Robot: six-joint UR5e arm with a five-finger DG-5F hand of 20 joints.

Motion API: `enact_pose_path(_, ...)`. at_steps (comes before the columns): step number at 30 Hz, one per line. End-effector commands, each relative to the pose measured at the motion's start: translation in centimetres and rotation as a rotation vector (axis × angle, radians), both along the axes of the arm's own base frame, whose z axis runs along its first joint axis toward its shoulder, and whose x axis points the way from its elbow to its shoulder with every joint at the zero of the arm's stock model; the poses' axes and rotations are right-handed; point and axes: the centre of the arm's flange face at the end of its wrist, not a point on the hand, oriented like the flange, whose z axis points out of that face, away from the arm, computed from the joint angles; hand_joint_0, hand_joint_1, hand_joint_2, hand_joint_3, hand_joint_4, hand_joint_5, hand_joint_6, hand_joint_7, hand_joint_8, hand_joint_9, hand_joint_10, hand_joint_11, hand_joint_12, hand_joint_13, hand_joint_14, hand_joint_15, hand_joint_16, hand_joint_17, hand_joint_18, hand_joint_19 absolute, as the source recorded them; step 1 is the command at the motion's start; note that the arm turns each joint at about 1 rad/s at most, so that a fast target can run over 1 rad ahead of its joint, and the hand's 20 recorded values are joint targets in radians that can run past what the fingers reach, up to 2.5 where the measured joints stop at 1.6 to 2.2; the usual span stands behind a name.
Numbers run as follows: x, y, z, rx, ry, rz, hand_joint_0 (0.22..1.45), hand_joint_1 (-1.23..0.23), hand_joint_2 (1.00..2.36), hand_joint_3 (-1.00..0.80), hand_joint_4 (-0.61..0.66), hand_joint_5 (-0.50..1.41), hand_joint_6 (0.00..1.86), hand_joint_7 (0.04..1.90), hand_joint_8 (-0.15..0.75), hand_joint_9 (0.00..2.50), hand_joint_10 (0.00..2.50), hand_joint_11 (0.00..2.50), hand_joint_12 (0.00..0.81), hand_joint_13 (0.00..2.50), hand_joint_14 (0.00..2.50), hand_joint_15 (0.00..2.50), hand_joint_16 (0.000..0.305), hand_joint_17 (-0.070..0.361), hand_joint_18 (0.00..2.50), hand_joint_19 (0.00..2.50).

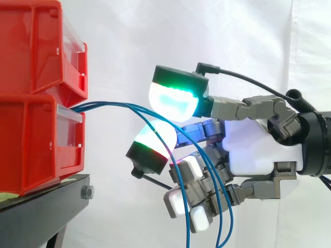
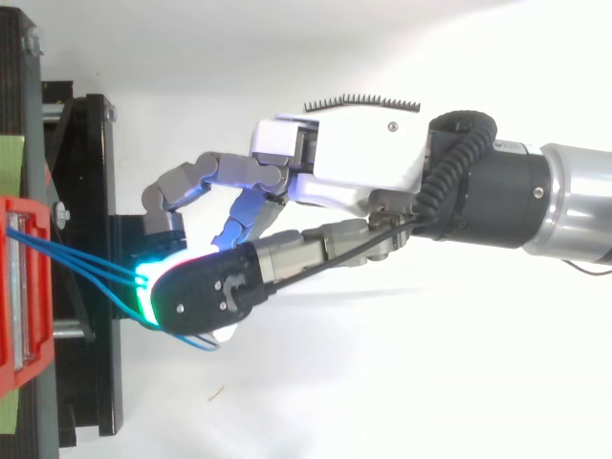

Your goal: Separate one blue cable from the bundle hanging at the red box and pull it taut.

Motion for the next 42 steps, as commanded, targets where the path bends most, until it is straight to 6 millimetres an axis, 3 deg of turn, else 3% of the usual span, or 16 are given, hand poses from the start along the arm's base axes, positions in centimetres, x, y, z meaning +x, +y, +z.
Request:
enact_pose_path(1,0.01,0.1,0.0,-0.001,0.0,0.001,0.61,-0.61,1.01,-0.24,0.19,-0.13,0.68,1.24,0.354,1.04,0.02,0.85,0.424,0.95,0.02,0.55,0.058,0.13,0.93,0.58)
enact_pose_path(9,0.02,0.33,0.01,-0.001,0.0,-0.006,0.62,-0.73,1.01,-0.23,0.18,-0.18,0.83,1.16,0.357,1.0,0.02,0.91,0.426,0.95,0.02,0.54,0.058,0.131,0.94,0.54)
enact_pose_path(13,0.04,0.47,0.02,-0.001,-0.002,-0.013,0.66,-0.83,1.01,-0.39,0.18,-0.2,0.86,1.13,0.342,0.97,0.03,0.96,0.399,0.92,0.02,0.54,0.053,0.12,0.9,0.51)
enact_pose_path(14,0.06,0.55,0.03,-0.002,-0.003,-0.016,0.64,-0.79,1.0,-0.5,0.17,-0.19,0.87,1.12,0.339,0.99,0.03,0.98,0.396,0.92,0.02,0.54,0.053,0.118,0.91,0.52)
enact_pose_path(16,0.06,0.56,0.04,-0.001,-0.003,-0.025,0.59,-0.7,1.0,-0.5,0.17,-0.18,0.87,1.12,0.332,1.02,0.02,0.95,0.392,0.93,0.02,0.53,0.052,0.118,0.92,0.52)
enact_pose_path(18,0.06,0.56,0.04,-0.001,-0.003,-0.025,0.55,-0.54,1.0,-0.5,0.16,-0.18,0.86,1.11,0.324,1.03,0.02,0.93,0.399,0.93,0.02,0.54,0.053,0.119,0.93,0.54)
enact_pose_path(20,0.04,0.55,0.02,-0.001,-0.002,-0.025,0.58,-0.28,1.0,-0.5,0.16,-0.18,0.84,1.12,0.314,0.98,0.02,0.88,0.404,0.87,0.02,0.52,0.051,0.115,0.91,0.57)
enact_pose_path(22,0.04,0.54,0.02,-0.001,-0.002,-0.026,0.62,-0.28,1.0,-0.5,0.16,-0.18,0.83,1.11,0.311,0.97,0.02,0.86,0.4,0.86,0.02,0.52,0.05,0.113,0.89,0.59)
enact_pose_path(28,0.06,0.54,0.04,-0.002,-0.003,-0.026,0.63,-0.43,1.01,-0.39,0.16,-0.18,0.82,1.13,0.326,0.96,0.02,0.87,0.401,0.85,0.02,0.53,0.051,0.114,0.87,0.59)
enact_pose_path(32,0.06,0.54,0.04,-0.002,-0.003,-0.026,0.62,-0.68,1.01,-0.22,0.18,-0.19,0.84,1.14,0.349,0.94,0.02,0.89,0.419,0.85,0.02,0.52,0.055,0.123,0.9,0.56)
enact_pose_path(37,0.06,0.66,0.04,-0.002,-0.003,-0.025,0.62,-0.69,1.01,-0.17,0.17,-0.19,0.86,1.12,0.357,0.95,0.02,0.9,0.427,0.85,0.02,0.52,0.057,0.128,0.92,0.55)
enact_pose_path(42,0.03,0.65,0.01,0.003,-0.001,-0.025,0.65,-0.8,1.01,-0.18,0.18,-0.2,0.87,1.13,0.35,0.91,0.02,0.92,0.419,0.83,0.02,0.51,0.056,0.127,0.9,0.52)
